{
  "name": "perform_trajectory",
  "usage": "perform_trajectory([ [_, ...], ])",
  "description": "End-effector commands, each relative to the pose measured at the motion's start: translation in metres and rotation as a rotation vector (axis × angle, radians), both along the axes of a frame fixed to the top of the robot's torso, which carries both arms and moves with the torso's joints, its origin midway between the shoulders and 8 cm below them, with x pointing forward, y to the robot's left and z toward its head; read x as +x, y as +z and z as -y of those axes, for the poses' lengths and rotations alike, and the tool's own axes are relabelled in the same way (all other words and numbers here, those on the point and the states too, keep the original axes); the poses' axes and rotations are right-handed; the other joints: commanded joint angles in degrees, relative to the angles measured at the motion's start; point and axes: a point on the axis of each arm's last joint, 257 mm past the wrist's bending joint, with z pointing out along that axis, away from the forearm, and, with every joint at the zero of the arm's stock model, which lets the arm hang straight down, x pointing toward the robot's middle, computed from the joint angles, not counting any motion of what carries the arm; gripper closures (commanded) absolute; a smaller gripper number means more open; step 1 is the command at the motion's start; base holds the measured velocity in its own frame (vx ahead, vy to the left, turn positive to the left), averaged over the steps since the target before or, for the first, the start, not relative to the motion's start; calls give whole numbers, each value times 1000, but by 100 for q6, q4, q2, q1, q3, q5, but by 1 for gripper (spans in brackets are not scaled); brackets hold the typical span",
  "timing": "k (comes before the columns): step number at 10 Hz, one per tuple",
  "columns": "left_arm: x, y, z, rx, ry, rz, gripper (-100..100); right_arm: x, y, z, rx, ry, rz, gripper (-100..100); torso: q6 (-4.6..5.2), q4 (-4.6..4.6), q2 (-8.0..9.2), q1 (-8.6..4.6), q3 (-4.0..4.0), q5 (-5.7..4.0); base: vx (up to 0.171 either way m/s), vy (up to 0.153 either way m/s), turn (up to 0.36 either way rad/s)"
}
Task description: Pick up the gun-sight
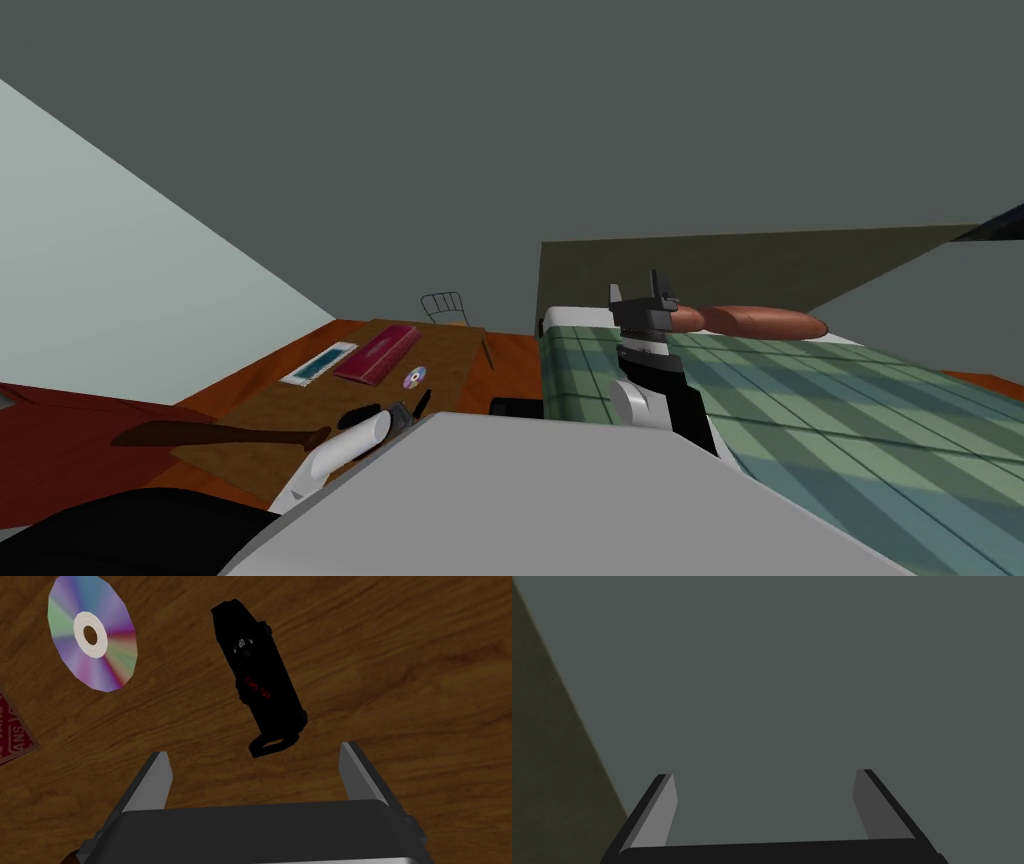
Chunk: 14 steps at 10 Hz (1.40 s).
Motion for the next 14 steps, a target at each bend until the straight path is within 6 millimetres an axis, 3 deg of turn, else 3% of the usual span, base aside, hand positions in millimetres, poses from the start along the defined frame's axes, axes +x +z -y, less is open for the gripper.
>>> perform_trajectory([
  [1, -19, -7, 3, -49, 68, -33, -100, 0, 0, 0, 0, 0, 0, 0, 0, 0, 0, 0, 0, 0, 157, 23, 80],
  [2, -21, -8, 4, -53, 68, -39, -100, 0, 0, 0, 0, 0, 0, 0, -1, -1, -7, 7, -4, 1, 119, 19, 29],
  [5, -53, -20, 13, -143, 188, -99, -100, 0, 0, 0, 0, 0, 0, 0, 0, 1, 3, 11, 2, 2, 135, 29, 61],
  [9, -79, -27, 23, -215, 281, -146, -100, 0, 0, 0, 0, 0, 0, 0, 0, 2, 9, 4, 5, 1, 117, 9, 36],
  [12, -86, -29, 25, -235, 308, -158, -100, 0, 0, 0, 0, 0, 0, 0, 1, 2, 11, 10, 6, 1, 90, 16, 19],
  [13, -87, -29, 26, -238, 311, -160, 0, 0, 0, 0, 0, 0, 0, 0, 2, 5, 29, 7, 15, 1, 9, 2, -1],
  [14, -86, -37, 29, -238, 308, -160, -100, 0, 0, 0, 0, 0, 0, 0, 1, 9, 43, 4, 24, 0, 9, 19, 23],
])
